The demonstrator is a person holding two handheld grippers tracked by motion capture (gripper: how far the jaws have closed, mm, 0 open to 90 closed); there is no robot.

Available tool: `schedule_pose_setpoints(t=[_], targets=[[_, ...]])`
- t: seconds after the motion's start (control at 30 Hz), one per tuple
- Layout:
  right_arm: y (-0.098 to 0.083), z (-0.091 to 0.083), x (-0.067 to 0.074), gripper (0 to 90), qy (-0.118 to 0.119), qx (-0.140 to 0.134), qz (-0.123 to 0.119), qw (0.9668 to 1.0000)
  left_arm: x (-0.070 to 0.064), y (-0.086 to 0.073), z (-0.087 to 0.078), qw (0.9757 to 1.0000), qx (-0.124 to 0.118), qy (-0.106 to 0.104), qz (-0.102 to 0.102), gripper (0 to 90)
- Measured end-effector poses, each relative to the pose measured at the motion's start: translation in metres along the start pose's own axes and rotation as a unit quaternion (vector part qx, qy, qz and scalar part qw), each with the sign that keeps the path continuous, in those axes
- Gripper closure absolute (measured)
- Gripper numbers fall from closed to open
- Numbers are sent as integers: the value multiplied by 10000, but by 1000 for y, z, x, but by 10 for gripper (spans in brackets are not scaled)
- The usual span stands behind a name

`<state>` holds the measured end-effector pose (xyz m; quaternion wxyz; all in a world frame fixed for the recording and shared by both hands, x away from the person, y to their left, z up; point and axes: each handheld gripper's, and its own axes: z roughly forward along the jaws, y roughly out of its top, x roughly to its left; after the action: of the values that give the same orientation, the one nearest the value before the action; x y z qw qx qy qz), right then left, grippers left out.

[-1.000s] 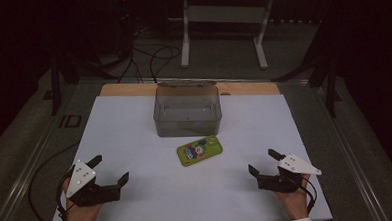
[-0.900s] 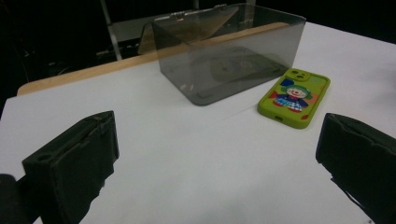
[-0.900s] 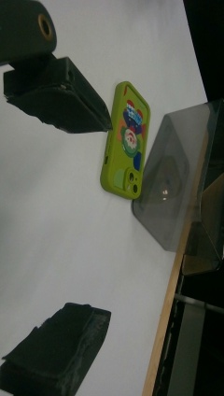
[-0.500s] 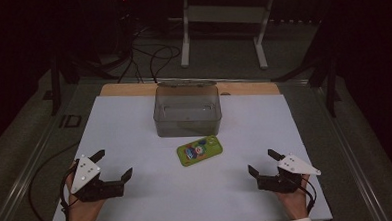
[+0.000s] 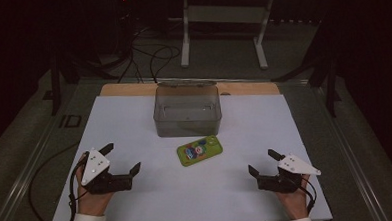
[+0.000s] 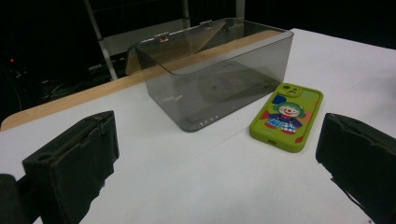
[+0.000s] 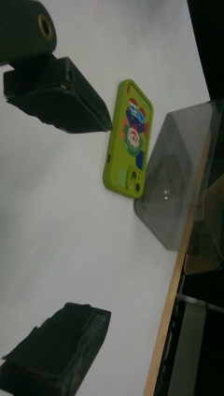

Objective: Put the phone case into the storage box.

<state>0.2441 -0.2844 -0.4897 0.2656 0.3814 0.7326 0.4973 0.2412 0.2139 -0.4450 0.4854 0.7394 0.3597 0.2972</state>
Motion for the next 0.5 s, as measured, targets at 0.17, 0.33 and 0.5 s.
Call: schedule_pose_setpoints(t=[0.17, 0.33, 0.5], targets=[[0, 0, 0, 90, 9, 20, -16, 10000, 0, 7, 8, 10000, -1, -36, 58, 0], [0, 0, -1, 90, 15, 35, -13, 10000, 0, 11, 16, 9999, 29, -83, 107, 0], [-1, 0, -1, 90, 11, 35, -21, 10000, 1, 14, 20, 9998, 75, -110, 153, 0]])
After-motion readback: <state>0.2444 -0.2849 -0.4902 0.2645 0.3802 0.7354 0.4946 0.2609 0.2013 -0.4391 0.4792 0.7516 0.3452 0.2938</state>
